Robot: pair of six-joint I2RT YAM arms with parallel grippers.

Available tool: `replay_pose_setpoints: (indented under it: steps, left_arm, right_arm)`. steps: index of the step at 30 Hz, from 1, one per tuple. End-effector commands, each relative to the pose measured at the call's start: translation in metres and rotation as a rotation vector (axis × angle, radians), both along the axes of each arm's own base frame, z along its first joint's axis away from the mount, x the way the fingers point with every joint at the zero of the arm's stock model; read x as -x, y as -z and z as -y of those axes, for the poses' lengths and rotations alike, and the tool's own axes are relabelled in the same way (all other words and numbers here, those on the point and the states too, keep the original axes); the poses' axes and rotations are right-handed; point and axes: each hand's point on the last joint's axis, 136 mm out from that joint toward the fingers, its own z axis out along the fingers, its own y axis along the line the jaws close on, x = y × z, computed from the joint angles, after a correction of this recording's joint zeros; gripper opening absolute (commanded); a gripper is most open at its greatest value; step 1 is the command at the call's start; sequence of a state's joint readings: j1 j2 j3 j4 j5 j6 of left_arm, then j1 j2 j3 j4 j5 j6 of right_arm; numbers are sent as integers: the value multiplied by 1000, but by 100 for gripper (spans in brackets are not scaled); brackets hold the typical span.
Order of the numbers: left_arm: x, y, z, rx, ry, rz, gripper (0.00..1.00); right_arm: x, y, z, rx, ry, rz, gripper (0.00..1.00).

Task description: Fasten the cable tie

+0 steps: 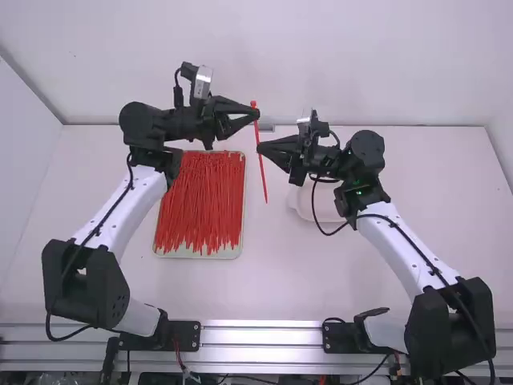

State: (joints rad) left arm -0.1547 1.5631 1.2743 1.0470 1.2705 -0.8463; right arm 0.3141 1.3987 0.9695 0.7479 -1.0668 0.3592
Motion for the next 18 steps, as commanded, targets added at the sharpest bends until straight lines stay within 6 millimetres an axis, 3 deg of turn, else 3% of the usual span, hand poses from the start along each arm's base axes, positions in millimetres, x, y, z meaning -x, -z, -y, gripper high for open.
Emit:
replay_pose_setpoints:
  steps: [1, 6, 7, 8, 9, 10, 11, 15, 18]
  left_arm:
    - [4, -10, 0, 8, 0, 30, 2]
    - [2, -7, 1, 4, 0, 3, 2]
    - [0, -5, 1, 0, 0, -18, 2]
    - [-1, -3, 1, -3, 0, -35, 2]
    - [-4, 0, 1, -10, -2, -56, 2]
    - [-4, 1, 1, -11, -2, -58, 2]
    - [-7, 4, 1, -18, -7, -73, 2]
    - [-19, 18, -6, -63, -32, -142, 2]
    - [-23, 22, -8, -90, -41, -163, 2]
  right_arm:
    - [-1, -12, 0, -10, 0, 32, 0]
    - [-1, -12, 0, -9, -2, 30, 0]
    - [-1, -11, 0, -7, -2, 22, 7]
    - [-1, -10, 0, -5, -1, 12, 21]
    - [-1, -8, 0, -2, -2, 2, 46]
    - [-2, -8, 0, -1, -2, 0, 55]
    - [-2, -7, 0, 0, -2, -5, 98]
    - [-8, 0, 8, 17, 12, -46, 98]
    - [6, 3, 10, 46, -71, 31, 98]
